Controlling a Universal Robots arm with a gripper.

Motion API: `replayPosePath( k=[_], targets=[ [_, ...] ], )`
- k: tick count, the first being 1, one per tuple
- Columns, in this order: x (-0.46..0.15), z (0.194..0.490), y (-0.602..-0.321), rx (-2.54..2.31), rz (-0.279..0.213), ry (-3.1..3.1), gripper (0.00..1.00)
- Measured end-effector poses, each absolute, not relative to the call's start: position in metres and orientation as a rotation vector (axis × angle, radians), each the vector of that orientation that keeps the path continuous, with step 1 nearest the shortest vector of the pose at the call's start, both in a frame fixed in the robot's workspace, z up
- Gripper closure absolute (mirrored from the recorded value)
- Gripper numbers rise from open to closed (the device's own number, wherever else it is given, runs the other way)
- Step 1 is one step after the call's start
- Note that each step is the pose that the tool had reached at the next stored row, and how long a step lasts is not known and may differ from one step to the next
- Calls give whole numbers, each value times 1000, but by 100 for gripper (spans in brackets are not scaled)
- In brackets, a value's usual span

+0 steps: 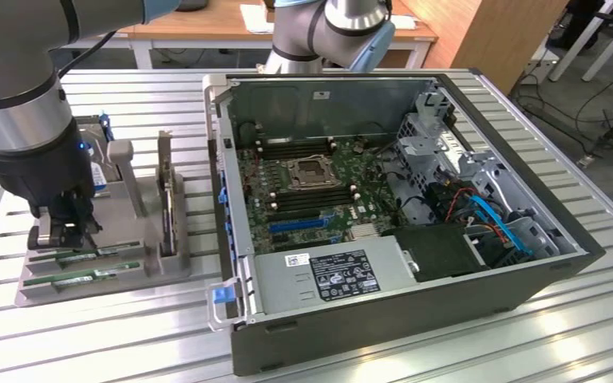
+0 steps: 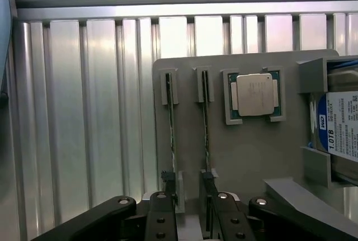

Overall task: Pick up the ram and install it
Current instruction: 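Pick up the ram and move it above insertion slot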

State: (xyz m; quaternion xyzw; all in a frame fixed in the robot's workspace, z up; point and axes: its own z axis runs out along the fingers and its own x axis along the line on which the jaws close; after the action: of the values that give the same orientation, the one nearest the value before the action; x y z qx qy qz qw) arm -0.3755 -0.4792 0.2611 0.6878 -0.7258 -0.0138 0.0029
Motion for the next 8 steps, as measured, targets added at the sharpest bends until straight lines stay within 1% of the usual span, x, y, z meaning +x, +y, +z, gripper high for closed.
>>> replayPosePath(
  k=[8],
  targets=[
    [-375,258,-480,2160,-43,-2272,69]
  ],
)
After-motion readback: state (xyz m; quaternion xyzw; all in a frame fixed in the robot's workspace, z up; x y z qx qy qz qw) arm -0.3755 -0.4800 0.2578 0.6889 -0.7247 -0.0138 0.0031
